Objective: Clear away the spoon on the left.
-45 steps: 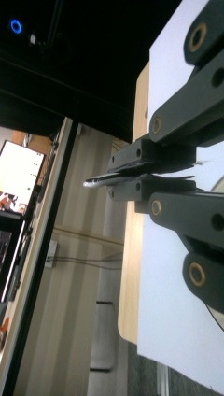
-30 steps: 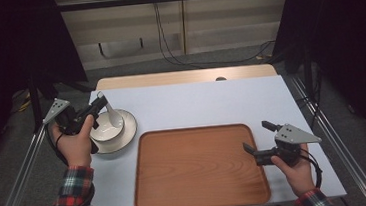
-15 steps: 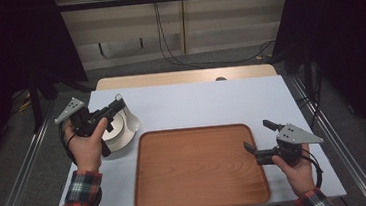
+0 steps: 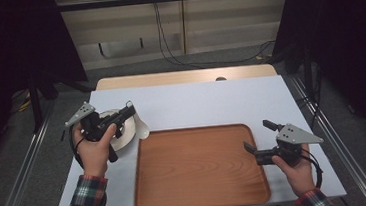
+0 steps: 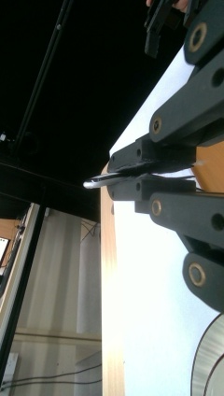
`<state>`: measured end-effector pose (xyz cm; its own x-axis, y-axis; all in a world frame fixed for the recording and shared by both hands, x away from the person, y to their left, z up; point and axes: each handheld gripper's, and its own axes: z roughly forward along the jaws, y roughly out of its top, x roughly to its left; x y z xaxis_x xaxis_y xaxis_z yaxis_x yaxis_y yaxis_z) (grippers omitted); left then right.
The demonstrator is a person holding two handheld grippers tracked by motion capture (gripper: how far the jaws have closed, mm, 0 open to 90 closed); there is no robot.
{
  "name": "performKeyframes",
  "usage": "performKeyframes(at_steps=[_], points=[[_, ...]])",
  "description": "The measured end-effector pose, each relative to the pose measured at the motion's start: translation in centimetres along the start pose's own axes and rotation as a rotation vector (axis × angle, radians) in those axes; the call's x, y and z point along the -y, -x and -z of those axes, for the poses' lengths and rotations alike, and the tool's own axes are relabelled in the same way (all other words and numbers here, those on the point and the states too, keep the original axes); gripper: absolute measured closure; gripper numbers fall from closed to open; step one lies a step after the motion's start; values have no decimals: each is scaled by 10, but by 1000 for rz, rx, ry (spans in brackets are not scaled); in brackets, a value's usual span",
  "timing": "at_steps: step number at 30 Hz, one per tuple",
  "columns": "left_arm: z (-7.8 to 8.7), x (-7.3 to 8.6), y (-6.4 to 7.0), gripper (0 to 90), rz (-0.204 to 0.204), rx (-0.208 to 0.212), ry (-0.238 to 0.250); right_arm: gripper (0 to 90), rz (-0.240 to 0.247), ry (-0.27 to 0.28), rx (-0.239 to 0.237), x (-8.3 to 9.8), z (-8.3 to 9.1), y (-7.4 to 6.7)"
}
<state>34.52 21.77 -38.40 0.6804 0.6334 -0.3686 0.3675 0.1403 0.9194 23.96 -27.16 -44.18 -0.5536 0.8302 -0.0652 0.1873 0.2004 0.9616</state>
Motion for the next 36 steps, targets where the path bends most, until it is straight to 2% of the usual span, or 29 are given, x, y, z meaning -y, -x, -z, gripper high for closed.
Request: performKeyframes(at_steps=[8,9,15,19,20,36], points=[[-3,7,5,858,9,35,-14,27,3,-1,0,0,0,0],[-4,8,7,858,-1,35,-19,28,3,-2,1,0,0,0],[-6,12,11,858,-1,62,-36,27,4,-4,-3,0,0,0],[-7,17,13,858,0,64,-42,27,4,-4,-3,0,0,0],[-6,18,13,857,-3,77,-49,27,2,-7,-2,0,0,0],[-12,32,21,857,0,103,-80,28,4,-8,-3,1,-1,-1]])
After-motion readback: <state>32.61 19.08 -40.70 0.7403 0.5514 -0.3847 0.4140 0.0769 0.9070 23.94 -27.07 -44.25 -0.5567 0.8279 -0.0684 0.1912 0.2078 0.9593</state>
